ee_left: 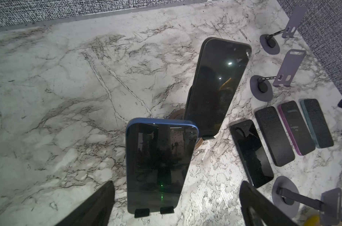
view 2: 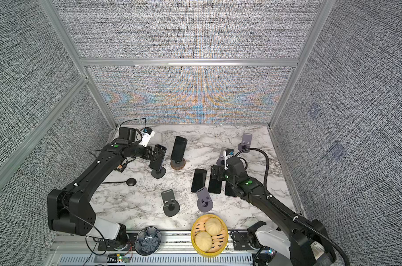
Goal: Remove the phone from the phone stand
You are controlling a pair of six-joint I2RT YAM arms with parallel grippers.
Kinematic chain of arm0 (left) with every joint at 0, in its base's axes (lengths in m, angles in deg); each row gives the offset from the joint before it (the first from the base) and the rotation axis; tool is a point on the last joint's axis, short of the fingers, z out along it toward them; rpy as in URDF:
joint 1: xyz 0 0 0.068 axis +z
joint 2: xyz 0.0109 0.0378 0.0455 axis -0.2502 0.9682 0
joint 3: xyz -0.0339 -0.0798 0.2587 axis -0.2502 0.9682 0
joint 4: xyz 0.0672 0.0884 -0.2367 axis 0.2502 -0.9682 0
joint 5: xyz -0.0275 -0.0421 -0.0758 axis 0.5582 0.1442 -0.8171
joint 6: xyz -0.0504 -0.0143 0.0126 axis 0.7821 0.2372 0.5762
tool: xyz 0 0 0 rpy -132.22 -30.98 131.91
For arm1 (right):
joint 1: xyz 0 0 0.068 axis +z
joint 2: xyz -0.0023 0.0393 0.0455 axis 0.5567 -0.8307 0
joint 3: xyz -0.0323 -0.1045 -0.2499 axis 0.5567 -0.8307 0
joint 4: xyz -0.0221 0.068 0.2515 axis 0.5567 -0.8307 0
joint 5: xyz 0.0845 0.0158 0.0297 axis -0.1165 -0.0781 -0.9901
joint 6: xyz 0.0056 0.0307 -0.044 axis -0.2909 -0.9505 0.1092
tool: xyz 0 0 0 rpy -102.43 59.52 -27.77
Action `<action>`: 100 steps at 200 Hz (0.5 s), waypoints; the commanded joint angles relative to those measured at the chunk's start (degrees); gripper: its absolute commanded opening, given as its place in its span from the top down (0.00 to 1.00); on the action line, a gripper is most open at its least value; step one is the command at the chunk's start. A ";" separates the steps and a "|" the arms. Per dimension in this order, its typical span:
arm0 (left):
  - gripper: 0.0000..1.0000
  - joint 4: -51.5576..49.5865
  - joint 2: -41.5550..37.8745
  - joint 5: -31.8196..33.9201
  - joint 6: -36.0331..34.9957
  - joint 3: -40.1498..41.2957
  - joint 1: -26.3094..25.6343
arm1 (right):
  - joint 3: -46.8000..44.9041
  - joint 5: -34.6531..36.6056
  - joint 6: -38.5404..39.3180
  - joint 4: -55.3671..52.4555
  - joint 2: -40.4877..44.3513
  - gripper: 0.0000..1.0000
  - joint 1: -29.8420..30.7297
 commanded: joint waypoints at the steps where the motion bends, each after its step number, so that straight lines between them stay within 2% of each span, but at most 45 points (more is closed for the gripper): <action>1: 0.00 2.26 1.11 0.14 -3.76 -0.41 -0.38 | -0.17 -0.35 0.29 1.45 0.04 0.01 -0.11; 100: 0.01 3.26 7.20 2.63 -7.37 -1.39 -0.43 | 0.18 -0.44 0.11 0.60 -0.94 0.01 -0.24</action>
